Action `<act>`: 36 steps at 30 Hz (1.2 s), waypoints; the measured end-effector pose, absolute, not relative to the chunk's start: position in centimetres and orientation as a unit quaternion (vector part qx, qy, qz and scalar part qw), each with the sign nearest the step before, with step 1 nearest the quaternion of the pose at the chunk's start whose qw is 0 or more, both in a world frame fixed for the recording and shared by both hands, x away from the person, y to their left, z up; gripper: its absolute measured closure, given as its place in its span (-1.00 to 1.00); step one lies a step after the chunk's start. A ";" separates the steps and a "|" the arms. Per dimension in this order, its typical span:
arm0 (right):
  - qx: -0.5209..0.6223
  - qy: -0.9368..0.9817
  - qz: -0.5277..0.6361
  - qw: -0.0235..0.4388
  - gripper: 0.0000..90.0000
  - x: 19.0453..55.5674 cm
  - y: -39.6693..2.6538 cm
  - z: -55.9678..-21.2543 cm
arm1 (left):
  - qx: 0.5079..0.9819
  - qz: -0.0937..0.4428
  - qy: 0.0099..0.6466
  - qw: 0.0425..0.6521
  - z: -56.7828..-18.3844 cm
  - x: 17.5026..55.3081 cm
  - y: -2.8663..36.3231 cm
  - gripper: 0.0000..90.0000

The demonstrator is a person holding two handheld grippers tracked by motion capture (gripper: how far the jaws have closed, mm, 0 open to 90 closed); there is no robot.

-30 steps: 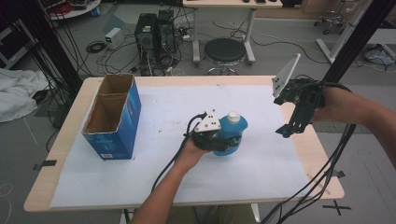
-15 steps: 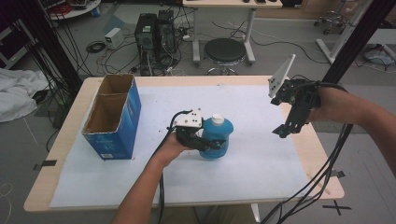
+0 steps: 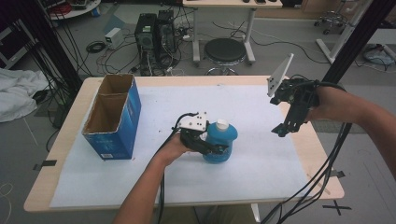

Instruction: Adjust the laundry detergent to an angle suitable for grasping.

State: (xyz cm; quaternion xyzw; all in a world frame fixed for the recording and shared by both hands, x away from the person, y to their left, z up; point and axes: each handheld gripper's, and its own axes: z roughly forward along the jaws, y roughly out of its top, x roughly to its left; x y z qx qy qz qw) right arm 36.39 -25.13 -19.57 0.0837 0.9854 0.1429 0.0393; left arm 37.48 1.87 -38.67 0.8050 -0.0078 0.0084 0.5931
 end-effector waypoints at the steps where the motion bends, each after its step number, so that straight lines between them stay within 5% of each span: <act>1: 0.086 0.985 0.142 0.039 -0.98 36.4 -25.1 -19.6 | 0.807 0.009 -0.010 0.591 -38.8 37.5 1.8 -0.01; 36: 0.087 0.986 0.138 0.040 -0.98 36.4 -25.0 -19.9 | 0.808 -0.008 0.011 0.588 -40.6 37.7 2.1 -0.06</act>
